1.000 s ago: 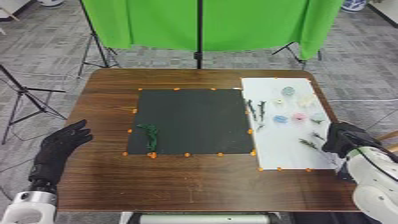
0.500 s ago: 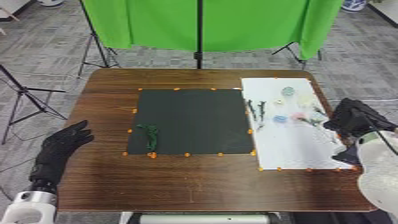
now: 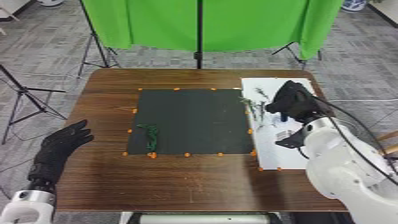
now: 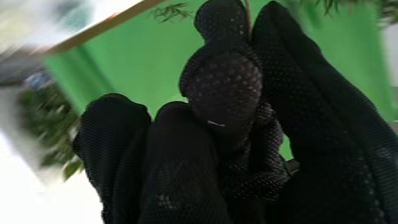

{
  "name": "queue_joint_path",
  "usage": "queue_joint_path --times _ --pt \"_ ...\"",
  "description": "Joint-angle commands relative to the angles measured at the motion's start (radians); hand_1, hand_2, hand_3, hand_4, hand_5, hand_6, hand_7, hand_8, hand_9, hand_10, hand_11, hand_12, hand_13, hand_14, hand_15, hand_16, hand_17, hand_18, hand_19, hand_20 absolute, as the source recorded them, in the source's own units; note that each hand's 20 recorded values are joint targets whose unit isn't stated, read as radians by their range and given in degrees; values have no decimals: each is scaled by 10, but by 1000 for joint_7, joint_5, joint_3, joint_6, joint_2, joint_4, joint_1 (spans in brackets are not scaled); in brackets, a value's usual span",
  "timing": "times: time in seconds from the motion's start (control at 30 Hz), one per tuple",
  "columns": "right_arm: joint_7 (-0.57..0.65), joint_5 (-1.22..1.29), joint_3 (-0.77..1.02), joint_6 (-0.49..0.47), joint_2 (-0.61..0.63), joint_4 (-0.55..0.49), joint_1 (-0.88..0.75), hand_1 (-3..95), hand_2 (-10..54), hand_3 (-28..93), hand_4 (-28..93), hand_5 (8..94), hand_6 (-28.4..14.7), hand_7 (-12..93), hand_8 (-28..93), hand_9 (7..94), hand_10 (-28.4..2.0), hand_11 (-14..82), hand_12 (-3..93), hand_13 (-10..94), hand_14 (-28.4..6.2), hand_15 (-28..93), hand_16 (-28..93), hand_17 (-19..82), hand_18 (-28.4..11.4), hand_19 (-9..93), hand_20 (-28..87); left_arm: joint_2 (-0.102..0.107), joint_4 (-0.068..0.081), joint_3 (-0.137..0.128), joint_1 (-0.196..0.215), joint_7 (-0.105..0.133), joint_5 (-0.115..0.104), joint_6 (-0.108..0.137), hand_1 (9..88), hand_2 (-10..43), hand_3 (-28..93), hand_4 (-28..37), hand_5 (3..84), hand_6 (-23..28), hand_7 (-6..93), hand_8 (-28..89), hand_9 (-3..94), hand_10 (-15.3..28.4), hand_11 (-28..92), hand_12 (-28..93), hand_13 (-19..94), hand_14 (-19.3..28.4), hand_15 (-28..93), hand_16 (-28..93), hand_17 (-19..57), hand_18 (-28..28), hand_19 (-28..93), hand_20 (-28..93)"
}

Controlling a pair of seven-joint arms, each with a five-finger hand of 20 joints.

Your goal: Arrange flowers

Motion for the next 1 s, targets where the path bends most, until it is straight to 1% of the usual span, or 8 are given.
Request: queue_joint_path --times 0.03,0.13,0.27,0.43,0.67,0.8,0.9,1.0 --pt "-7 -53 -224 -55 -201 68 192 567 -95 559 -67 900 -34 216 188 937 -100 470 308 937 -11 738 416 724 -163 932 685 -2 -6 -8 24 -15 3 -6 265 -2 666 -198 458 56 85 -58 442 138 172 113 381 188 209 11 105 141 117 201" --pt "6 -72 -259 -62 -276 106 218 567 -95 559 -64 900 -35 216 188 937 -100 470 307 937 -10 740 411 725 -161 932 683 2 -3 -3 15 -21 5 -12 264 -3 666 -197 458 56 85 -58 442 139 171 113 381 189 210 11 105 141 117 201" --pt "14 -80 -298 -78 -342 144 237 570 -95 556 -63 901 -35 216 188 937 -100 471 305 937 -11 741 406 728 -160 932 679 7 0 4 7 -22 8 -16 264 -4 667 -198 458 56 85 -58 440 139 170 114 379 188 208 11 105 142 117 201" --pt "21 -75 -324 -75 -410 186 239 569 -95 556 -62 900 -36 216 190 937 -101 474 301 937 -10 742 401 729 -159 932 678 7 -1 3 9 -28 11 -19 263 -5 668 -199 458 57 84 -57 441 139 171 114 379 190 208 12 104 143 118 200" --pt "28 -43 -382 -64 -458 239 260 576 -95 547 -60 899 -38 216 189 937 -102 475 294 937 -9 745 391 737 -153 932 668 8 -5 0 15 -34 12 -21 261 -6 667 -199 458 57 83 -57 440 139 170 113 379 189 208 12 103 143 119 200" --pt "36 -53 -425 -38 -468 264 275 580 -95 543 -60 899 -39 215 188 937 -103 474 288 937 -7 745 382 743 -146 932 654 10 -4 2 10 -43 19 -32 261 -7 667 -199 458 58 82 -57 440 139 170 113 379 189 208 12 103 143 119 200" --pt "42 -53 -440 -29 -475 288 281 584 -95 539 -62 898 -39 213 187 937 -103 474 283 937 -7 745 375 747 -143 932 644 13 -3 2 8 -48 21 -35 260 -8 667 -199 458 58 81 -57 440 139 169 113 378 189 207 12 103 143 119 199" --pt "46 -57 -447 -24 -479 303 280 585 -95 536 -63 897 -40 213 185 937 -104 472 275 937 -6 743 362 750 -136 932 623 12 -6 -2 11 -53 23 -39 260 -7 666 -200 457 58 79 -57 440 139 169 112 378 189 207 12 103 143 119 199"
